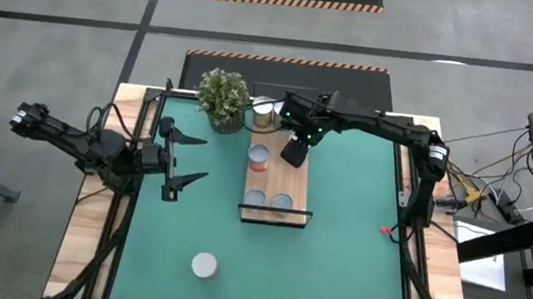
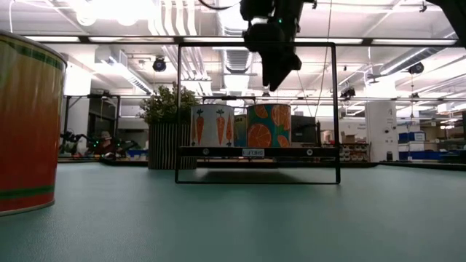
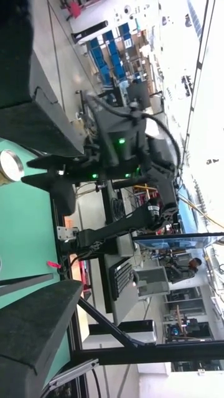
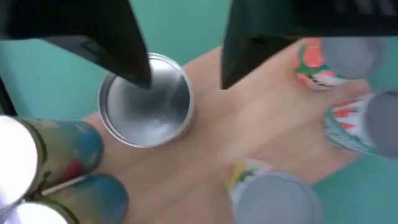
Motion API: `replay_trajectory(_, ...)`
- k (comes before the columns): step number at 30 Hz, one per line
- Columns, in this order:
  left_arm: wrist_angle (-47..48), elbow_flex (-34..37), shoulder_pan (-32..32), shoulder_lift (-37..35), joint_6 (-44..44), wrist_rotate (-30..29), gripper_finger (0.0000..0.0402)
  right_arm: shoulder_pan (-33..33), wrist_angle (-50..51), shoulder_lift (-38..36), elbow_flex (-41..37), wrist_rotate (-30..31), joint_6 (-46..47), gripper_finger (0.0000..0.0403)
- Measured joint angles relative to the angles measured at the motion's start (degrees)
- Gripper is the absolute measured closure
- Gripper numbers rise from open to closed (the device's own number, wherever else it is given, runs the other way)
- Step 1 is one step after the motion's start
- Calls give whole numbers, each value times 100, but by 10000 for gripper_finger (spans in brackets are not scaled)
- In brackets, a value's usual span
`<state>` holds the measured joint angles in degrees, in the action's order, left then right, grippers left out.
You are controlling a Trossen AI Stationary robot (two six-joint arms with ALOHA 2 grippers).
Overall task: Pick and place cans onto a shelf
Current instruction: Put the canned peaches on the shelf
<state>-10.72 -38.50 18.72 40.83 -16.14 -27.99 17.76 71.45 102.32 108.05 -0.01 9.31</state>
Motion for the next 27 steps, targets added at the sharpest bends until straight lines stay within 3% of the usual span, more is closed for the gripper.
replay_trajectory(8, 0, 0, 0, 0, 13, 0, 79, 83, -373, -2, -690, 735, 1, 379)
replay_trajectory(27, 1, 0, 0, 0, 15, 2, 80, 90, -1611, -28, -1287, 734, -24, 390)
